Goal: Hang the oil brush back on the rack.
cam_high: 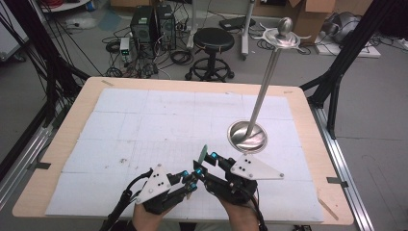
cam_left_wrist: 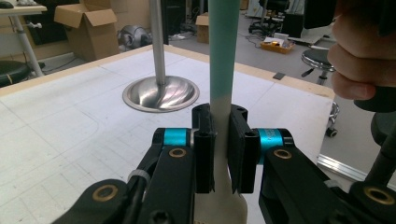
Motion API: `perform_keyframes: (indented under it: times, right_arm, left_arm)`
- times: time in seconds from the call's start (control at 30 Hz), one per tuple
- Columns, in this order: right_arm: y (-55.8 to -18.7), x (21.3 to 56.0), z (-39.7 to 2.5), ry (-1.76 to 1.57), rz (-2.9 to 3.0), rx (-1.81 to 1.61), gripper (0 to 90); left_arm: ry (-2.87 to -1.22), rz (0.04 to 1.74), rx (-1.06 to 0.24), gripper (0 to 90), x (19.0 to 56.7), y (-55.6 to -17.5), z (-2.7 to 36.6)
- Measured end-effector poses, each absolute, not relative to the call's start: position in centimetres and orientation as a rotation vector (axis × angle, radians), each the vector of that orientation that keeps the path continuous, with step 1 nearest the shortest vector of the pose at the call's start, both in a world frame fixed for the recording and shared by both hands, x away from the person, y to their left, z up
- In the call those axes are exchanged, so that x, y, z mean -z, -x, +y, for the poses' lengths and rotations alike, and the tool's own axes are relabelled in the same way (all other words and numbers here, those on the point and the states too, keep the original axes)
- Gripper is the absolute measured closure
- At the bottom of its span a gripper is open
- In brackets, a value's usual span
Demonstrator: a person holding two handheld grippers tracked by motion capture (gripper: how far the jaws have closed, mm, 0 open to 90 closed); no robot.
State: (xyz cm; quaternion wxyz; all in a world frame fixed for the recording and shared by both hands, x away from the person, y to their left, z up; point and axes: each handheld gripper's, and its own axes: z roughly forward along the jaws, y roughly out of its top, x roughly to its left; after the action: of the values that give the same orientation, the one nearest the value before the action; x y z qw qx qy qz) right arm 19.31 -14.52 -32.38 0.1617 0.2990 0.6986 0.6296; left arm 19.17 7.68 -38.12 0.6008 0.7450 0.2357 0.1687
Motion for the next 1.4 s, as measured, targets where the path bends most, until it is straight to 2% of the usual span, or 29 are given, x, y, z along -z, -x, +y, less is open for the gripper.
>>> perform_keyframes:
  times: [0.17, 0.73, 0.83, 1.0, 1.03, 1.13, 1.23, 1.4]
  right_arm:
    - [-19.4, 32.4, -14.8, -0.880, 1.991, -1.817, 74.6]
    - [-19.1, 32.1, -14.8, -0.852, 1.995, -1.867, 81.1]
    - [-19.1, 32.1, -14.9, -0.824, 2.004, -1.870, 81.8]
    - [-19.4, 31.8, -15.6, -0.786, 2.025, -1.904, 82.0]
    - [-19.5, 31.8, -15.8, -0.780, 2.023, -1.911, 82.0]
    - [-19.7, 31.7, -16.3, -0.734, 2.048, -1.944, 81.9]
    - [-19.9, 31.8, -16.7, -0.709, 2.071, -1.998, 81.9]
    - [-20.5, 32.1, -17.1, -0.657, 2.134, -2.040, 81.9]
  left_arm:
    - [-1.727, 0.543, -0.399, 81.4, 38.1, -19.1, 7.6]
    - [-1.711, 0.521, -0.380, 80.2, 37.9, -19.1, 7.9]
    - [-1.702, 0.494, -0.315, 74.0, 37.8, -19.5, 8.4]
    - [-1.708, 0.446, -0.144, 51.9, 37.7, -20.4, 10.1]
    - [-1.711, 0.435, -0.118, 49.7, 37.7, -20.6, 10.6]
    - [-1.712, 0.413, -0.092, 42.9, 37.8, -20.8, 12.0]
    - [-1.683, 0.415, -0.095, 41.0, 37.9, -20.9, 13.7]
    - [-1.656, 0.413, -0.092, 29.8, 38.0, -21.4, 15.9]
